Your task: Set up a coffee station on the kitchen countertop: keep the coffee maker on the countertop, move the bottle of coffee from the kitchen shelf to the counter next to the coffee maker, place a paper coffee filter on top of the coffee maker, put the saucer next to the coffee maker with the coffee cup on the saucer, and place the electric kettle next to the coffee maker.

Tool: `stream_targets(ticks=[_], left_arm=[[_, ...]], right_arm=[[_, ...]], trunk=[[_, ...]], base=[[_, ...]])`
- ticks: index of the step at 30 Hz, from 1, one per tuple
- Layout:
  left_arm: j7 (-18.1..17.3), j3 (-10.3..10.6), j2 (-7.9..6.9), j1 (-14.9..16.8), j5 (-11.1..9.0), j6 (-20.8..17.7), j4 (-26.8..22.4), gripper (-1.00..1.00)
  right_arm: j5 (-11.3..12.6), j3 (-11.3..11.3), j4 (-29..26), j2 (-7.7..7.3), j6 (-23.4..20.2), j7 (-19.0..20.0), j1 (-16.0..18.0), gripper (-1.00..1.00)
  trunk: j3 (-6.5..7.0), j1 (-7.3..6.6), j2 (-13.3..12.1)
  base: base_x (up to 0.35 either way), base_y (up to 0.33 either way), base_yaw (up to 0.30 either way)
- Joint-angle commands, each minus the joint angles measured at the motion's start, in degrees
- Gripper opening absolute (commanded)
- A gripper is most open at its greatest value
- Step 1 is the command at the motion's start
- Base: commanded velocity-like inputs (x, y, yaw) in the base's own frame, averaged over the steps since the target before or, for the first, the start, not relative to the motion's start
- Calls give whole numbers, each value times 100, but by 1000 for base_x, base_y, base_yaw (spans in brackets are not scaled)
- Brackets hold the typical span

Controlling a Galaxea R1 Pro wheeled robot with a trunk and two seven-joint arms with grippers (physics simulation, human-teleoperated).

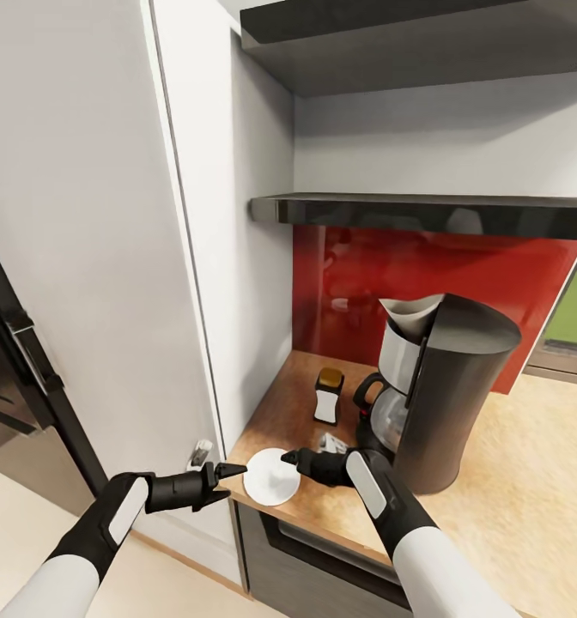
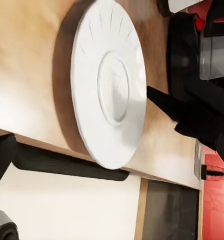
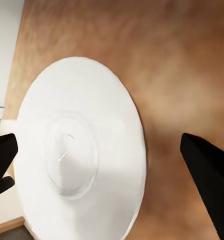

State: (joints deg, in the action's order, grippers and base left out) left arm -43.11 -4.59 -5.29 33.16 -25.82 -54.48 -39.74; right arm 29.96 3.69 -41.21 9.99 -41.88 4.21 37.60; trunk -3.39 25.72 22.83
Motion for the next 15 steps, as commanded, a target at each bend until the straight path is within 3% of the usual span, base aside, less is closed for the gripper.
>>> stream_targets(ticks=[1,15], left_arm=[[-25,-13,2,6,17,-21,1,100],[-22,-7,10,7,-13,-19,-6,100]], right_arm=[[-60,0,43,1,-23,18,3,100],[-60,0,43,1,-28,18,2,100]], trunk=[[-15,6,9],[-15,6,9]], base=[[131,0,0],[34,0,0]])
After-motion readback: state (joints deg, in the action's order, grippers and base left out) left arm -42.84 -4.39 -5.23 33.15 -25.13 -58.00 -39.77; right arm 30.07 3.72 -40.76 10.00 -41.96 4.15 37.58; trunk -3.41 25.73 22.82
